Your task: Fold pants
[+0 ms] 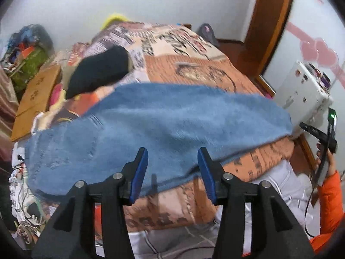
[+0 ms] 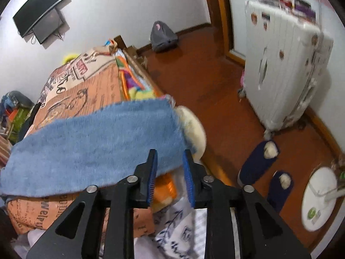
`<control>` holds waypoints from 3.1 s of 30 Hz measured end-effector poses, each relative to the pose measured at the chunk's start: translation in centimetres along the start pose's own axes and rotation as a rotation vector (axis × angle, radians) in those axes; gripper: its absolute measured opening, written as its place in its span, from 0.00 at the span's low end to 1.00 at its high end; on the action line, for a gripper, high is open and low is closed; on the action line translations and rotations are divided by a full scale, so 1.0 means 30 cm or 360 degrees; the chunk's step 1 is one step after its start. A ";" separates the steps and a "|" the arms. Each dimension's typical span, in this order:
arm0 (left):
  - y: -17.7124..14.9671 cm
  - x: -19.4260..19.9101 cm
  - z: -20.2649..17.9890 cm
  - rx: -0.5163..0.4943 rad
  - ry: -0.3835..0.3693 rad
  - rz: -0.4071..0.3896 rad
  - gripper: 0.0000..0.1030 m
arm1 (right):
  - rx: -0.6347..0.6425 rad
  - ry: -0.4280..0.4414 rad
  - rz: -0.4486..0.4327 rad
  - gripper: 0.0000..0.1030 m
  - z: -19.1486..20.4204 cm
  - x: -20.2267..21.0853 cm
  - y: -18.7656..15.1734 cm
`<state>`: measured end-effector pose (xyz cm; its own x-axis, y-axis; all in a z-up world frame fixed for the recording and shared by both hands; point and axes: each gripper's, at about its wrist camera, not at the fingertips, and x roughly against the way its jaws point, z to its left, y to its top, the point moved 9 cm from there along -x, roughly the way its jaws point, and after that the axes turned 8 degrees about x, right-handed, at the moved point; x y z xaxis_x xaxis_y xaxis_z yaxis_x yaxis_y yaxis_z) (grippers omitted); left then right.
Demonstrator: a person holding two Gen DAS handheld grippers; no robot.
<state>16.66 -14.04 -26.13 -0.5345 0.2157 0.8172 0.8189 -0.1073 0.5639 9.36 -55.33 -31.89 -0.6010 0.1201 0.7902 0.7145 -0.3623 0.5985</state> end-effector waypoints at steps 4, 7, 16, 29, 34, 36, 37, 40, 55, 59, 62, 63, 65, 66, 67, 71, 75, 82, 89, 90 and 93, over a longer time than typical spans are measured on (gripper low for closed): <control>0.094 -0.024 0.029 0.0028 0.0071 -0.0049 0.56 | 0.0094 -0.0033 -0.0041 0.40 -0.002 -0.020 0.074; 0.166 -0.095 0.017 0.0024 0.0081 -0.0020 0.56 | 0.0134 -0.0034 -0.0010 0.41 -0.003 -0.076 0.122; 0.312 -0.335 -0.069 -0.0119 0.0098 0.0132 0.60 | 0.0167 0.0004 0.0138 0.47 0.023 -0.234 0.156; 0.290 -0.609 -0.223 -0.0455 0.0094 0.0351 0.78 | -0.0092 0.0188 0.0287 0.58 -0.009 -0.311 0.037; 0.294 -0.647 -0.295 -0.0522 0.0024 0.0386 0.78 | -0.0082 0.0210 0.0309 0.58 0.000 -0.291 0.026; 0.294 -0.656 -0.316 -0.0538 0.0008 0.0388 0.77 | -0.0059 0.0231 0.0310 0.52 0.012 -0.282 0.027; 0.291 -0.657 -0.323 -0.0535 -0.0012 0.0394 0.71 | -0.0043 0.0250 0.0311 0.44 0.021 -0.272 0.024; 0.284 -0.652 -0.336 -0.0520 -0.0067 0.0414 0.60 | 0.0000 0.0271 0.0318 0.26 0.040 -0.255 0.019; 0.256 -0.641 -0.416 -0.0633 -0.0115 0.0451 0.15 | 0.0188 0.0213 0.0263 0.26 0.099 -0.229 0.080; 0.261 -0.652 -0.418 -0.0742 -0.0093 0.0524 0.28 | 0.0248 0.0197 0.0220 0.38 0.128 -0.207 0.101; 0.263 -0.659 -0.411 -0.0752 -0.0138 0.0617 0.34 | 0.0270 0.0237 0.0196 0.43 0.165 -0.192 0.122; 0.261 -0.658 -0.412 -0.0759 -0.0148 0.0633 0.35 | 0.0279 0.0245 0.0192 0.44 0.176 -0.189 0.127; 0.258 -0.659 -0.412 -0.0795 -0.0175 0.0670 0.37 | 0.0314 0.0263 0.0181 0.47 0.208 -0.188 0.137; 0.254 -0.656 -0.415 -0.0814 -0.0186 0.0679 0.37 | 0.0323 0.0273 0.0181 0.47 0.223 -0.190 0.138; 0.253 -0.654 -0.418 -0.0840 -0.0197 0.0687 0.37 | 0.0329 0.0288 0.0182 0.48 0.240 -0.192 0.138; 0.250 -0.654 -0.424 -0.0886 -0.0252 0.0737 0.37 | 0.0340 0.0370 0.0193 0.49 0.301 -0.198 0.124; 0.251 -0.669 -0.429 -0.0866 -0.0287 0.0760 0.40 | 0.0378 0.0424 0.0215 0.54 0.362 -0.225 0.116; 0.241 -0.689 -0.459 -0.0823 -0.0283 0.0711 0.43 | 0.0606 0.0469 0.0261 0.55 0.477 -0.268 0.120; 0.214 -0.660 -0.499 -0.0871 -0.0268 0.0633 0.23 | 0.0721 0.0489 0.0327 0.22 0.497 -0.264 0.073; 0.213 -0.657 -0.501 -0.0865 -0.0269 0.0626 0.21 | 0.0725 0.0482 0.0327 0.19 0.494 -0.254 0.066; 0.213 -0.652 -0.501 -0.0811 -0.0258 0.0617 0.20 | 0.0685 0.0498 0.0333 0.12 0.484 -0.233 0.037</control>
<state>29.20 -33.53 -36.73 -0.1501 0.2083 0.9665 0.7228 -0.6438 0.2510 19.55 -43.13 -34.84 -0.4617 -0.2167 0.8602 0.8718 0.0680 0.4851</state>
